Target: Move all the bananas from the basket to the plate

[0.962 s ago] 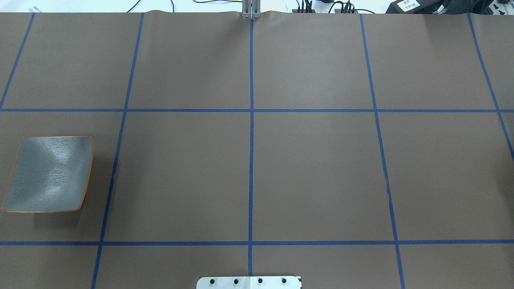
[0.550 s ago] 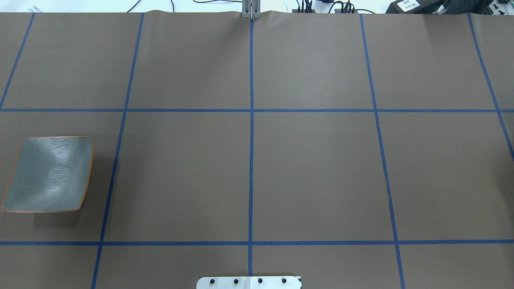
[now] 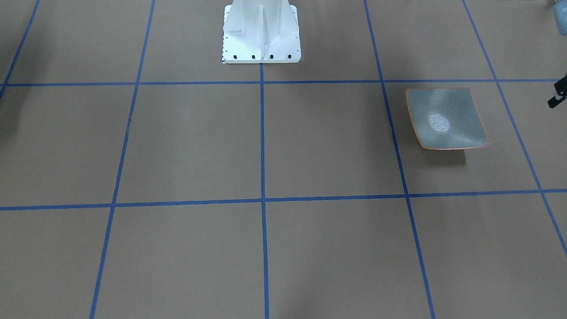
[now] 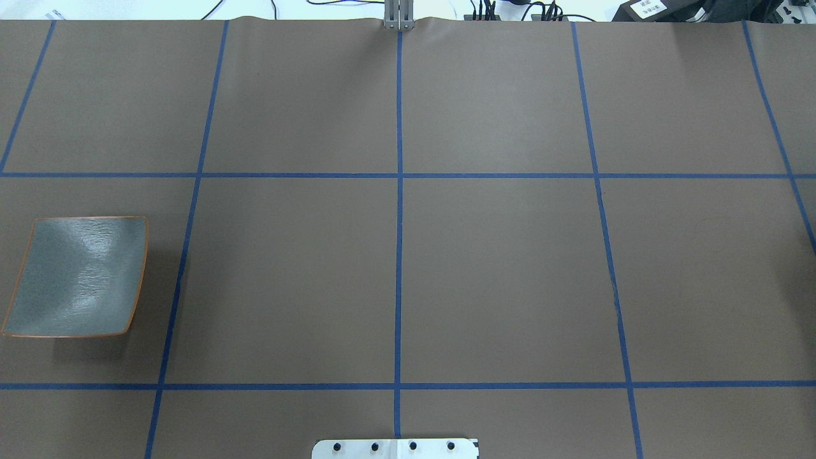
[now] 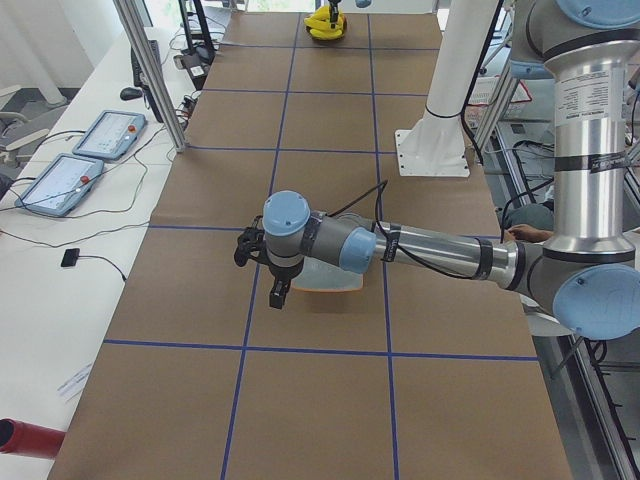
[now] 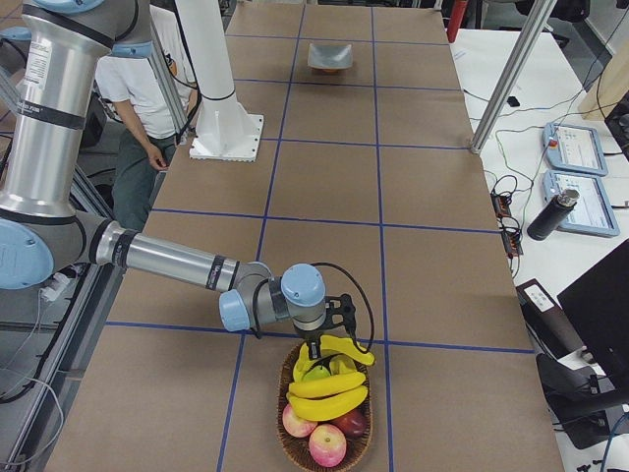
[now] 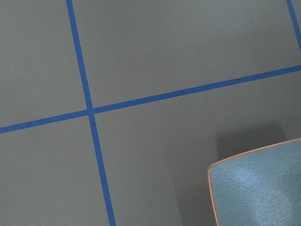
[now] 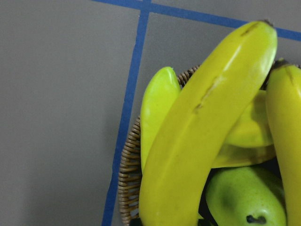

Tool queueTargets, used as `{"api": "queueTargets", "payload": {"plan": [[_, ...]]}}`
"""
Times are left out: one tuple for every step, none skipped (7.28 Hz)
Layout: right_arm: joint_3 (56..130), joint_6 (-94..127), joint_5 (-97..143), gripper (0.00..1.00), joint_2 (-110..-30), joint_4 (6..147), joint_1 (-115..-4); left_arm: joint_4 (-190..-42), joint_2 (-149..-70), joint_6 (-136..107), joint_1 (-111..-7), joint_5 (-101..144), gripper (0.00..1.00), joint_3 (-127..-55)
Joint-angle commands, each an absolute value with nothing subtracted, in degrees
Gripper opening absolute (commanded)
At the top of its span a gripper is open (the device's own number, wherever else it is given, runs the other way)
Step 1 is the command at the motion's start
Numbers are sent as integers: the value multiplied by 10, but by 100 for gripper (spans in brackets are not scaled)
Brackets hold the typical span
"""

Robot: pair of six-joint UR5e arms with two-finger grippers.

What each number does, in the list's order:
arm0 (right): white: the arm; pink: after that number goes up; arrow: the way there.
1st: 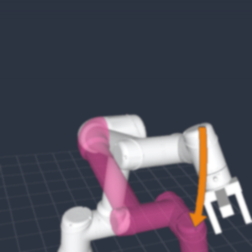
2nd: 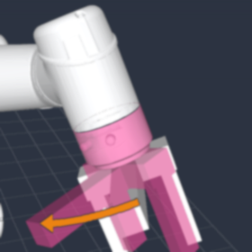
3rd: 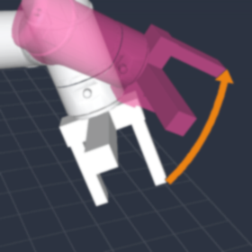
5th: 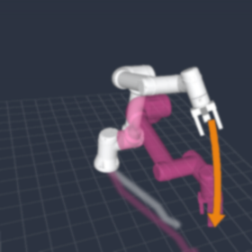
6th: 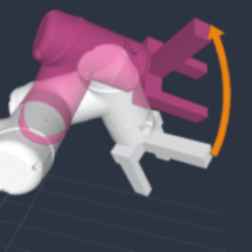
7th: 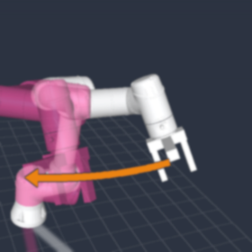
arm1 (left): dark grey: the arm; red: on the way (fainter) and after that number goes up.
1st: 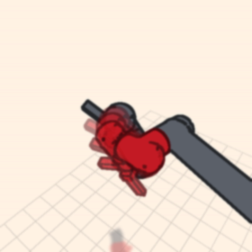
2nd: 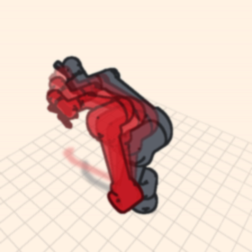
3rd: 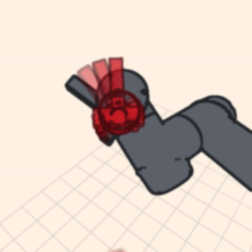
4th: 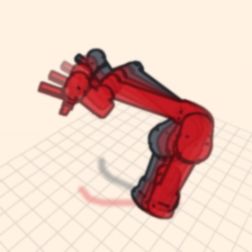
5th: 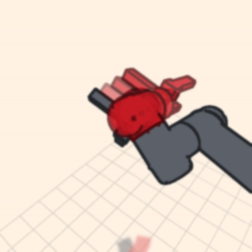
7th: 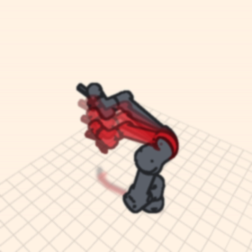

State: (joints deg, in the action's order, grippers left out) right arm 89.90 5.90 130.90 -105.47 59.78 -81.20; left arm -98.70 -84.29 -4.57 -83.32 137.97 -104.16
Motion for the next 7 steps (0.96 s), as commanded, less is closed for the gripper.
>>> {"api": "queueTargets", "payload": {"plan": [[918, 59, 1328, 0, -1058, 603, -822, -987, -843, -46, -833, 1380, 100, -1042], [911, 56, 1329, 0, -1059, 603, -822, -987, -843, -46, -833, 1380, 100, -1042], [902, 55, 1325, 0, -1059, 602, -821, -987, -843, -46, -833, 1380, 100, -1042], [897, 55, 1324, 0, -1058, 602, -821, -987, -843, -46, -832, 1380, 100, -1042], [880, 55, 1324, 0, -1055, 599, -821, -987, -843, -46, -833, 1380, 100, -1042], [879, 55, 1321, 0, -1052, 599, -821, -987, -843, -46, -833, 1380, 100, -1042], [871, 55, 1320, 0, -1052, 599, -821, -987, -843, -46, -833, 1380, 100, -1043]]}}
